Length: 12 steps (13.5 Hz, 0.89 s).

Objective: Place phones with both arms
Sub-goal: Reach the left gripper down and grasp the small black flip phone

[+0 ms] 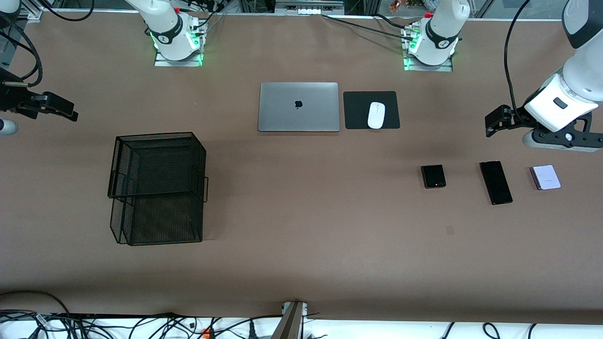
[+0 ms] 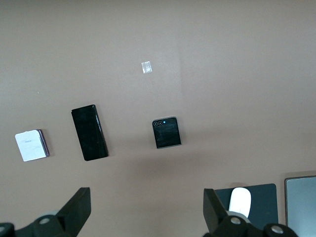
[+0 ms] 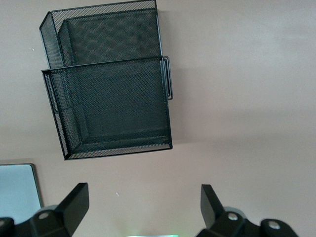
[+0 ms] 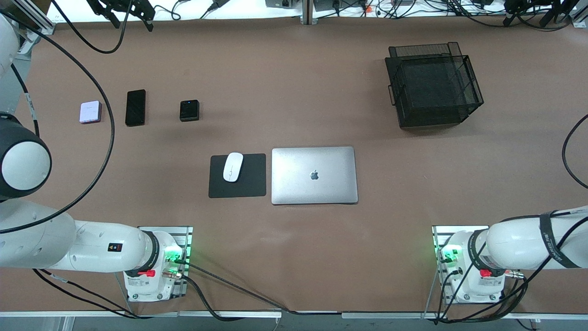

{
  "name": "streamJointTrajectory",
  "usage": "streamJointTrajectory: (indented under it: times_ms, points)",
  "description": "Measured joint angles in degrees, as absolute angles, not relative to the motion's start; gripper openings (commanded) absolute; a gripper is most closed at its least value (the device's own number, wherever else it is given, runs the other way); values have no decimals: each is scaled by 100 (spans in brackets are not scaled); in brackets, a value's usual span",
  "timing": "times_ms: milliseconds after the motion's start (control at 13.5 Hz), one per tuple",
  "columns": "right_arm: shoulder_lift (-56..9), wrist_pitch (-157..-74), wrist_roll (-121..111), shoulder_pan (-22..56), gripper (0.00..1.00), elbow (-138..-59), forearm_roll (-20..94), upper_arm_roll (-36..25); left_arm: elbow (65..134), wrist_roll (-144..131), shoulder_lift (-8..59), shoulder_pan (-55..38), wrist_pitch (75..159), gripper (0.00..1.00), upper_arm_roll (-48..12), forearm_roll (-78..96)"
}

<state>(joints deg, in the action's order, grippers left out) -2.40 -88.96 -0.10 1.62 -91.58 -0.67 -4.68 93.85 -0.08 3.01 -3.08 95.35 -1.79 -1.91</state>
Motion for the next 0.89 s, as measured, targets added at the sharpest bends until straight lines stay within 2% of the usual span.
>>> streamJointTrajectory:
  times_ms: [518, 887]
  points:
    - [-239, -8897, -10, 162, 100, -9158, -67, -468, 9382, -10, 347, -317, 9363, 100, -187, -191]
    - [-239, -8897, -10, 162, 100, -9158, -67, -468, 9375, 1, 689, -323, 9169, 100, -192, -190]
